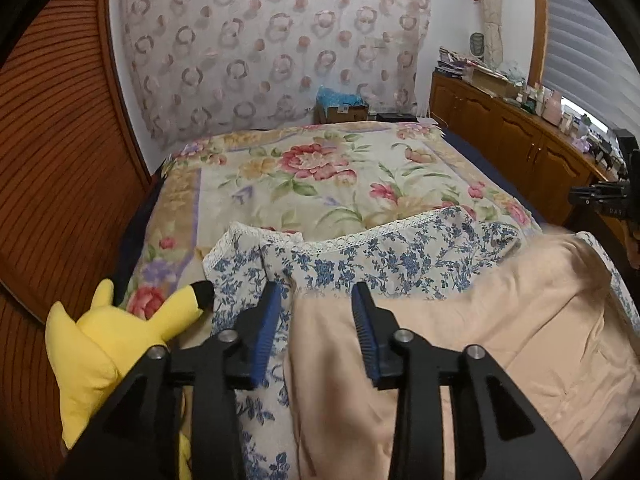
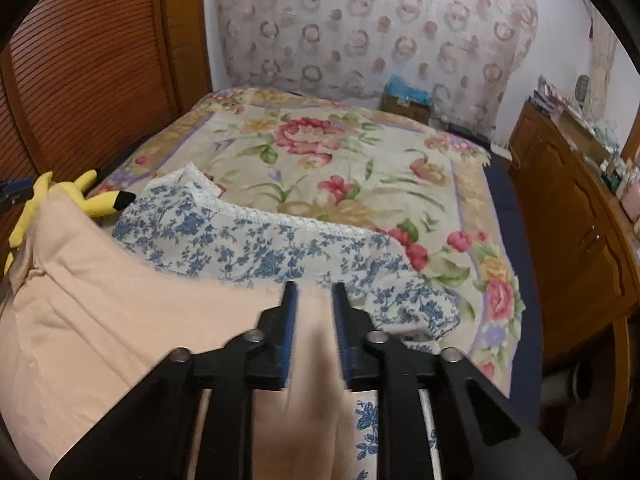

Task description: Fold small clothes

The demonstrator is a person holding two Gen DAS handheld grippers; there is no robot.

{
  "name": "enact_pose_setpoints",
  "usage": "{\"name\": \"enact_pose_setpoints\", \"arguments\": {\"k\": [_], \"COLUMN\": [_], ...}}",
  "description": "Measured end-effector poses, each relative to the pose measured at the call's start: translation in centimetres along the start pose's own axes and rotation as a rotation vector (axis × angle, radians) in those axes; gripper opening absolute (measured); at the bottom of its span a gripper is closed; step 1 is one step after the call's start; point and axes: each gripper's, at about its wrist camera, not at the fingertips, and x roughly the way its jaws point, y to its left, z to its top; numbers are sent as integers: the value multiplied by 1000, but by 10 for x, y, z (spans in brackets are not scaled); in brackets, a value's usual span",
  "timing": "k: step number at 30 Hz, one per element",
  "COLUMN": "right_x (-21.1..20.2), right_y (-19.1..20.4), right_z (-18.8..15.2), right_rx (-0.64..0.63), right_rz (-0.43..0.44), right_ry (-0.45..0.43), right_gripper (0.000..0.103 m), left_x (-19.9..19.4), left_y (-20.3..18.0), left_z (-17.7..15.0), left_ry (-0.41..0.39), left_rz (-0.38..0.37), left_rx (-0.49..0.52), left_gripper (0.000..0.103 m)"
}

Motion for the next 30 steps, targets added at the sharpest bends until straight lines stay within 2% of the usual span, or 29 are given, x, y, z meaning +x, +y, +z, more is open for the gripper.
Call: {"name": "enact_pose_setpoints", "arguments": {"k": [4,6,8,14,20,24,30], "right_x": [-13,-23,-38,-59,-51,-47,-43], "right_y": [-6,-7,-7,-5,0,6,14], "right_z": [-13,-21,-37,-84,-126,-138,-138], "right_rx": [21,34,43,102,129,163,165], "right_rz": [28,45,54,80,91,130,159], "right_ry": [-22,-35,-44,-17,49,79,79], "right_gripper": [37,48,51,51,51,51,51], "left_x": [-13,-21,-23,-33,-34,-34,-33], "left_y": [2,-2,-1,-6,-9,-11,-16], "left_z": [-14,-26,-40,-77,-101,-108,-114], "left_ry": [-1,4,5,30,62,80,102], "left_rz": [-17,-11,-12,-36,-6,-16,-41], "left_rx": [-12,-13,-18,-63,-112,-139,-160], "left_gripper": [40,41,41,41,41,41,41]}}
